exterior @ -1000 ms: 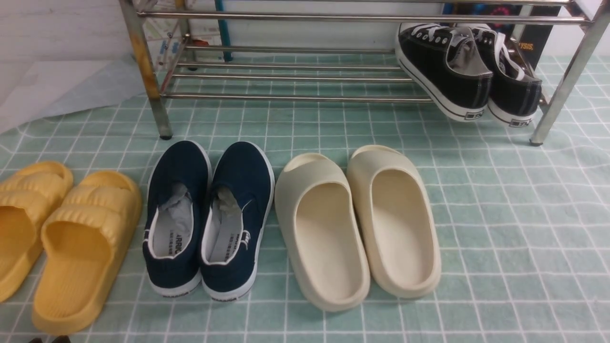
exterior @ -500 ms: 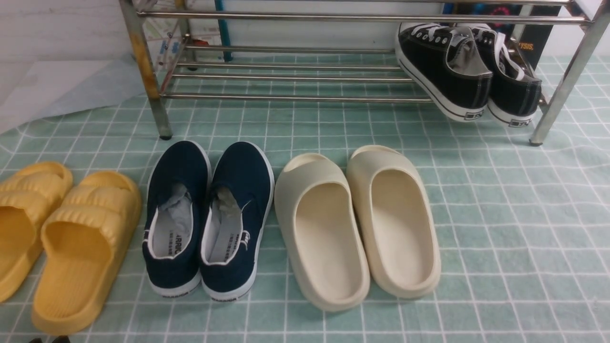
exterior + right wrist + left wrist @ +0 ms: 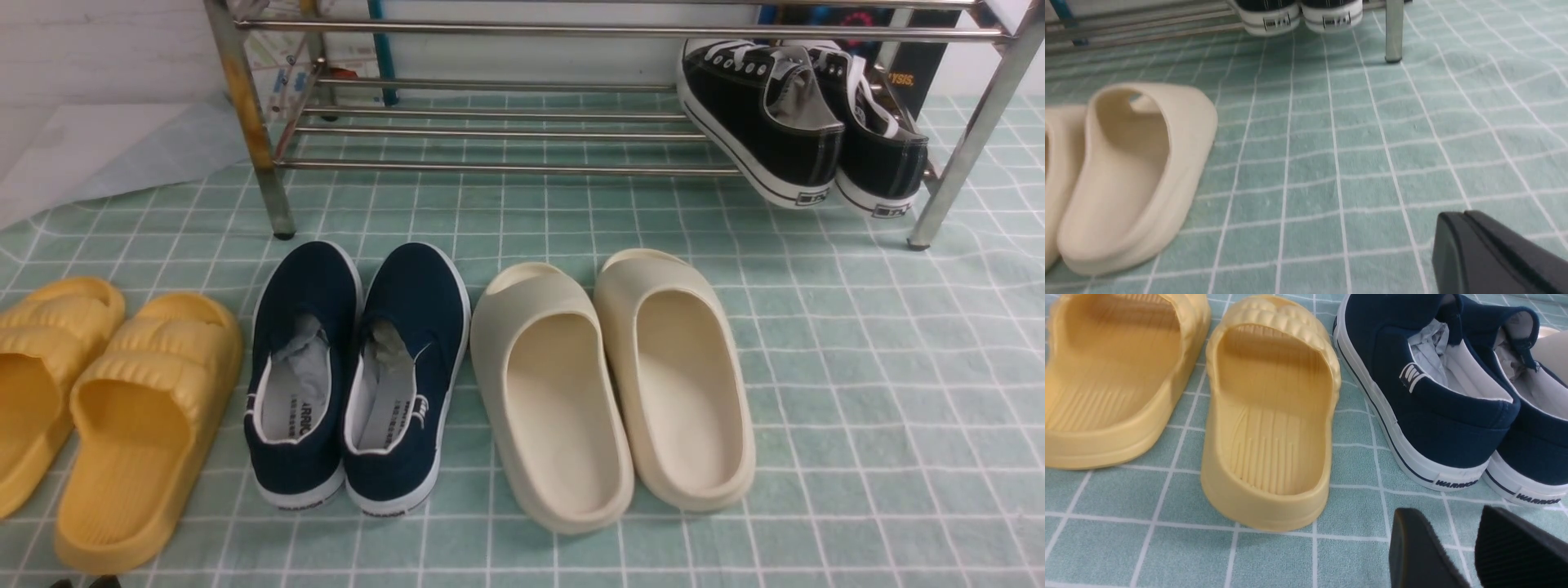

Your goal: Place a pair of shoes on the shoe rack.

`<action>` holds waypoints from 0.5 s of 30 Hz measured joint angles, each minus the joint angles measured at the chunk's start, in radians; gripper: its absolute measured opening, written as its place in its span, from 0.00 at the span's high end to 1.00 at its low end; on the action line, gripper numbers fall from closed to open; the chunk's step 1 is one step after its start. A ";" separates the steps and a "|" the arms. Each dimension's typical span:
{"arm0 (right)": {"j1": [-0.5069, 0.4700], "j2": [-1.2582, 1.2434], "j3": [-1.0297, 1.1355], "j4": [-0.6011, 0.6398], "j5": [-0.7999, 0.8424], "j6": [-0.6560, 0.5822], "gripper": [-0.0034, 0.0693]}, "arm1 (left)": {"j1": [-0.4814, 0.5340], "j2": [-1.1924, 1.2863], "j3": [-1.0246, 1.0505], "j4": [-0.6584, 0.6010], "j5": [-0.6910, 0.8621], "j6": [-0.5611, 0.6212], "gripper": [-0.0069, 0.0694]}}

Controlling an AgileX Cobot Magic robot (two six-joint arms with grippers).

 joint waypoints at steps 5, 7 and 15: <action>0.000 0.000 -0.008 0.000 0.052 -0.009 0.96 | 0.000 0.000 0.000 0.000 0.000 0.000 0.60; 0.000 0.000 -0.009 0.007 0.057 -0.028 0.96 | 0.000 0.000 0.000 0.000 0.000 0.000 0.60; 0.000 0.000 -0.009 0.007 0.058 -0.030 0.95 | 0.000 0.000 0.000 0.000 0.000 0.000 0.60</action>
